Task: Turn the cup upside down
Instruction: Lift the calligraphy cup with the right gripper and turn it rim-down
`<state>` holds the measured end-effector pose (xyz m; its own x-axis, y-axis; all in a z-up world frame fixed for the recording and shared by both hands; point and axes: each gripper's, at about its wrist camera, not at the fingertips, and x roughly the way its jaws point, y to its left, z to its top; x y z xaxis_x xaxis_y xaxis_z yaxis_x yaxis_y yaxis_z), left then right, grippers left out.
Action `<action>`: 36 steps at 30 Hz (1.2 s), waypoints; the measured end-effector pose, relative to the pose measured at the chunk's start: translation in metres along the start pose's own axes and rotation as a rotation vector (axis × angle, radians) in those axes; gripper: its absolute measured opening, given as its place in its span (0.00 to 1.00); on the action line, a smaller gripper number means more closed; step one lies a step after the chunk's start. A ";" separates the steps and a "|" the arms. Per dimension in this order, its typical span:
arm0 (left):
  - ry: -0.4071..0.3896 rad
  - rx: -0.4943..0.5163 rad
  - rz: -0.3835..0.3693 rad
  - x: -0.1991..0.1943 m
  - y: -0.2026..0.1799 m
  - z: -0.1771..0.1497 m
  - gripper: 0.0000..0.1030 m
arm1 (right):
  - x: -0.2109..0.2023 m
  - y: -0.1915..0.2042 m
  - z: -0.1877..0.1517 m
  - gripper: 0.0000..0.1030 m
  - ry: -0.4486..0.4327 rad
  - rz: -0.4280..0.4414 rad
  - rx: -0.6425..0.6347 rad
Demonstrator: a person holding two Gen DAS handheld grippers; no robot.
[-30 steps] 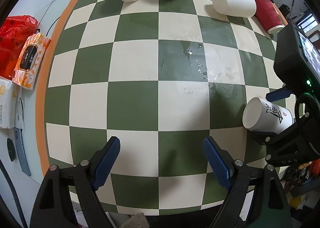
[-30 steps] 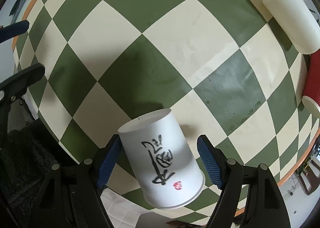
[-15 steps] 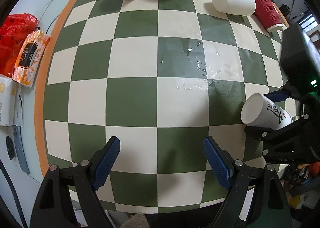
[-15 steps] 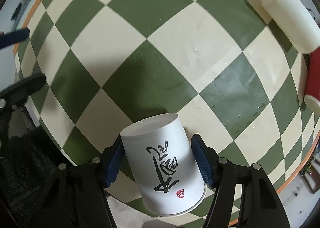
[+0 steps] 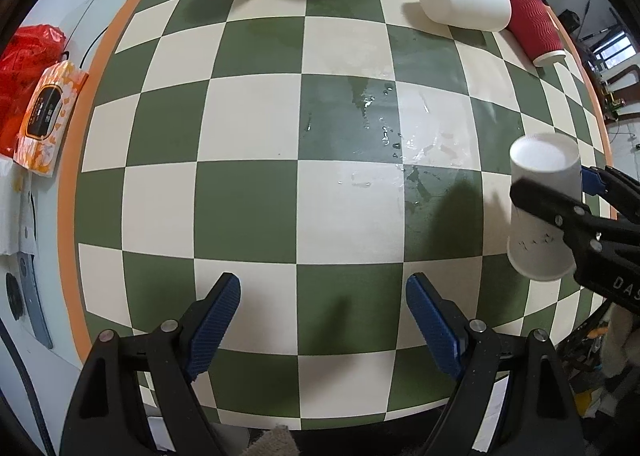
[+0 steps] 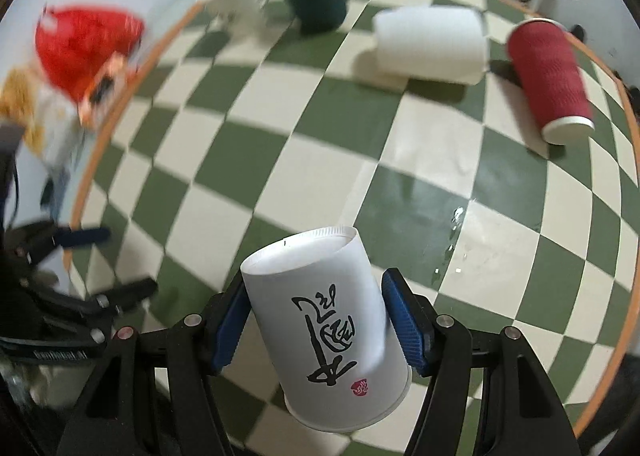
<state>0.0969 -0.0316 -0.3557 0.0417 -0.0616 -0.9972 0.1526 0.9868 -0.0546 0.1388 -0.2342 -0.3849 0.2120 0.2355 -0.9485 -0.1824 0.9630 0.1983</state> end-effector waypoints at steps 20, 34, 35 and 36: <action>0.017 0.050 0.018 0.012 -0.026 0.001 0.82 | -0.005 -0.014 -0.070 0.66 -0.314 -0.005 0.096; 0.003 0.019 0.031 0.009 -0.019 -0.004 0.82 | -0.001 -0.019 -0.075 0.66 -0.474 -0.026 0.214; 0.003 0.019 0.031 0.009 -0.019 -0.004 0.82 | -0.001 -0.019 -0.077 0.66 -0.485 -0.027 0.219; 0.002 0.020 0.031 0.010 -0.019 -0.004 0.82 | -0.001 -0.018 -0.081 0.66 -0.498 -0.028 0.220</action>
<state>0.0904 -0.0499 -0.3644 0.0446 -0.0308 -0.9985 0.1711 0.9850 -0.0228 0.0643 -0.2628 -0.4072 0.6529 0.1912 -0.7329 0.0241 0.9619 0.2724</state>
